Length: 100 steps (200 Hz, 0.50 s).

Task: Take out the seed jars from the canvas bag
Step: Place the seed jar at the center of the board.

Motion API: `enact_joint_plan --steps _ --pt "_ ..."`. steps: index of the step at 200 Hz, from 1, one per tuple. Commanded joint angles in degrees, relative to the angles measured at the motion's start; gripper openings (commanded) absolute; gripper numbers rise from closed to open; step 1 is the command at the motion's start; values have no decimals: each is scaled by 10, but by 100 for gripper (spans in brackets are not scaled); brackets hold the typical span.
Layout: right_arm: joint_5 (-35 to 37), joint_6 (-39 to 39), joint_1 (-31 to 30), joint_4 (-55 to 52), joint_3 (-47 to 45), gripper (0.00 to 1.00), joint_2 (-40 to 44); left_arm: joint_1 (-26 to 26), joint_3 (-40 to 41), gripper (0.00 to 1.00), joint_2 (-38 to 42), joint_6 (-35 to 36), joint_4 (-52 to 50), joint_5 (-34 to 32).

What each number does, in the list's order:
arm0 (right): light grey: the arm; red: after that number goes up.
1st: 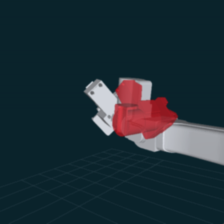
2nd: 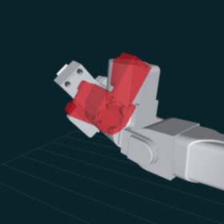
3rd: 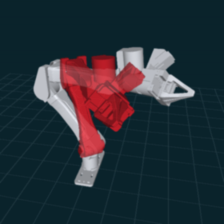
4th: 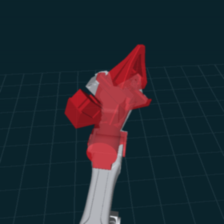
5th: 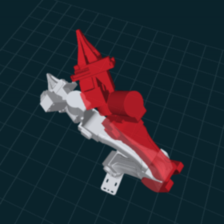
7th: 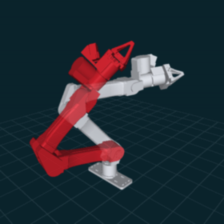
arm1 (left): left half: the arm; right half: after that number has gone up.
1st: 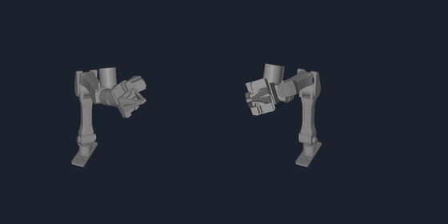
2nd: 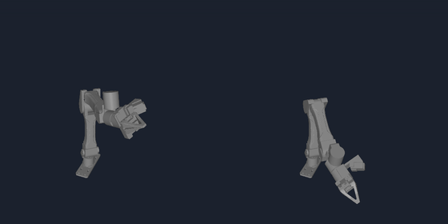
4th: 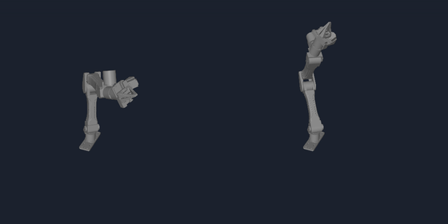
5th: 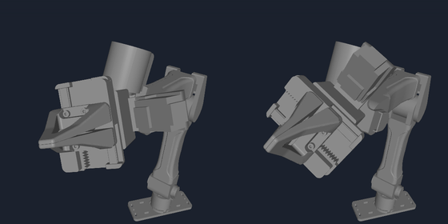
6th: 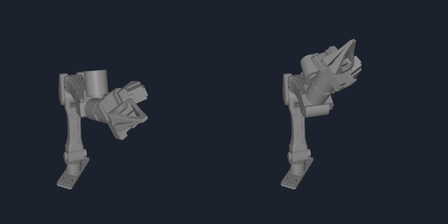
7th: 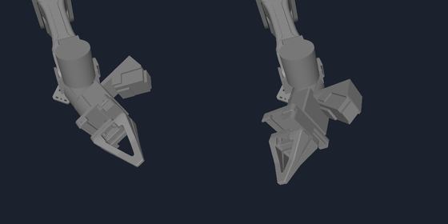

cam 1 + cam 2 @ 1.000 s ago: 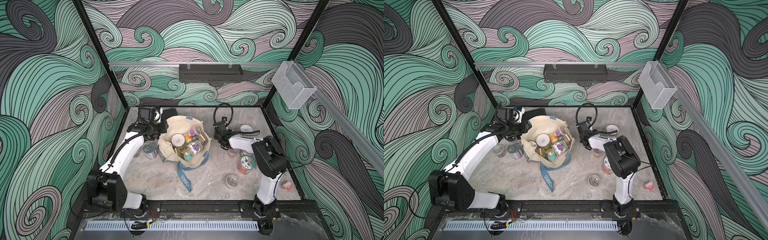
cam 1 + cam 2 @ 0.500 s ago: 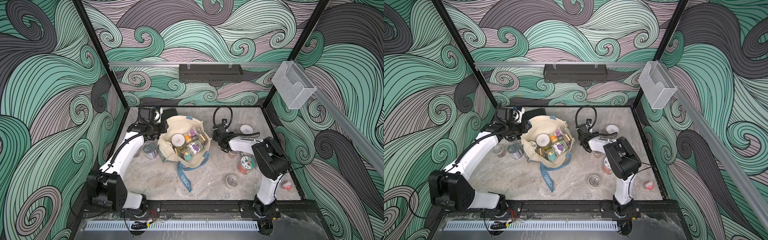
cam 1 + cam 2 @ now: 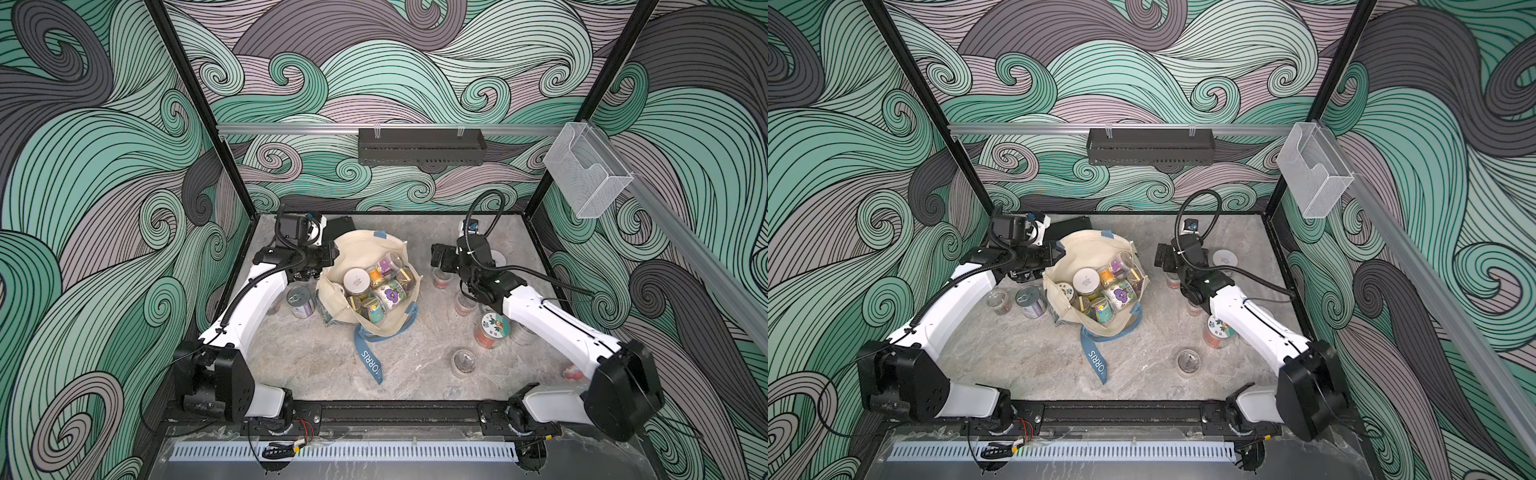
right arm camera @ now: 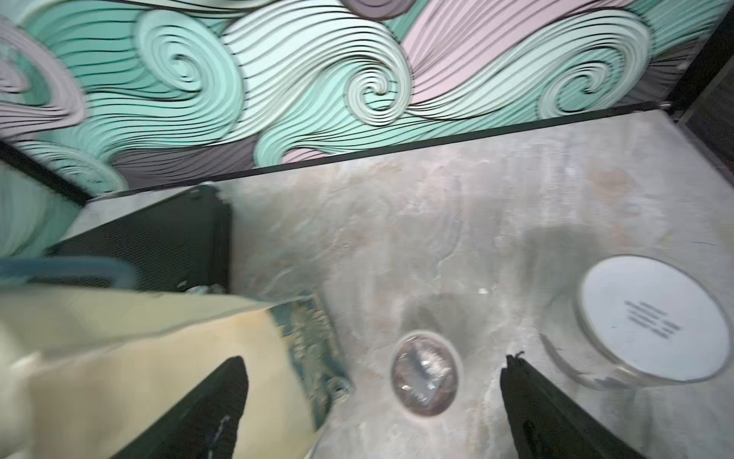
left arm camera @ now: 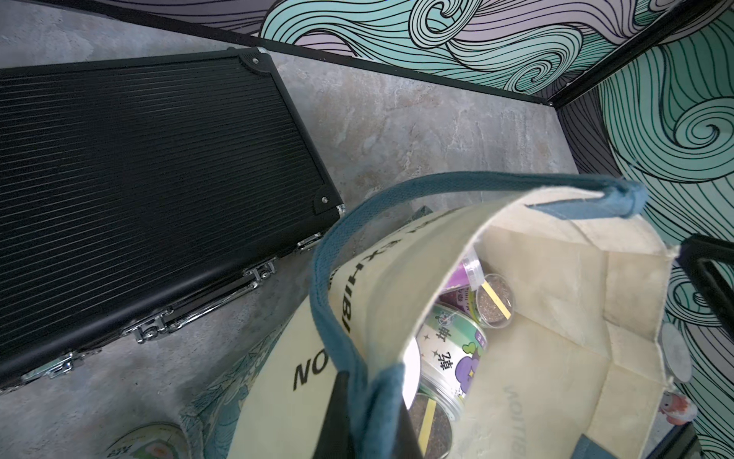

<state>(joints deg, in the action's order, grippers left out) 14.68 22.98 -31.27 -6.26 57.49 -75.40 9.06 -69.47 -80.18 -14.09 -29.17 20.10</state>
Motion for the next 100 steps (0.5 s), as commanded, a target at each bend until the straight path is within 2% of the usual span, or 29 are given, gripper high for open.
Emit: enact_joint_plan --steps 1,44,70,100 --pt "-144 -14 -41 -38 4 97 19 -2 -29 0 3 -10 11 68" --pt "-188 -49 -151 -97 95 96 -45 -1 -26 0 4 -6 15 79" --pt "-146 -50 -204 -108 149 96 -112 5 -24 0 3 -2 17 81" --pt "-96 -31 -216 -162 228 99 -203 18 -22 0 9 9 18 82"
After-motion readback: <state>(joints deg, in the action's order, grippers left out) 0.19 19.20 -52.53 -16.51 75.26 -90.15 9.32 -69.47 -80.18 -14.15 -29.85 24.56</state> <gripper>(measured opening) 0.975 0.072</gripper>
